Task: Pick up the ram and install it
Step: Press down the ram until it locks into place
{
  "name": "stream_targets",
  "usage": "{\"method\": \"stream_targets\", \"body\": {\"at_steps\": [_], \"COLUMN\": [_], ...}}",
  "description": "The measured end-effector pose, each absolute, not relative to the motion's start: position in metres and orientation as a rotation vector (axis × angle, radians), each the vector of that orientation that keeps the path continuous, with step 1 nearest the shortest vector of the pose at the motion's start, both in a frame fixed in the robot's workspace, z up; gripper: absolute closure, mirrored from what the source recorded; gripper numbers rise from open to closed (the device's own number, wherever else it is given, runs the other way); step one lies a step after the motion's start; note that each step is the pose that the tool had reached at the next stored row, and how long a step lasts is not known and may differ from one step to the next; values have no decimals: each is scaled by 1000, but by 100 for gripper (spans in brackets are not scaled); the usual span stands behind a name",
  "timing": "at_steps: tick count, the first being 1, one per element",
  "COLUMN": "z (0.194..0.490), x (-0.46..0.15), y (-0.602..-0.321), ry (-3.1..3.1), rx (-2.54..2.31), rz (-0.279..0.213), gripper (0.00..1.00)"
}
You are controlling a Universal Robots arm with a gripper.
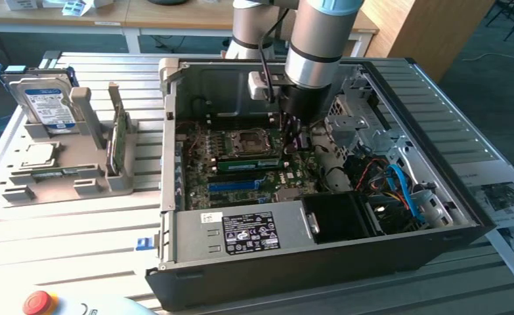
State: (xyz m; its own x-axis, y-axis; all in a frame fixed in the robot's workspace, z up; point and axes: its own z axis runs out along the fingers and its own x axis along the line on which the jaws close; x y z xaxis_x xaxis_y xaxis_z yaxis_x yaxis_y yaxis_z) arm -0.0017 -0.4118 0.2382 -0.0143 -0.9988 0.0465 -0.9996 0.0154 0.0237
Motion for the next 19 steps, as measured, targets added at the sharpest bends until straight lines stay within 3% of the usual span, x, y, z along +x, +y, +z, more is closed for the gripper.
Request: {"method": "stream_targets", "body": {"at_steps": [19], "z": [236], "x": [2], "y": [-405], "ry": [-2204], "rx": [2168], "rz": [25], "gripper": [90]}}
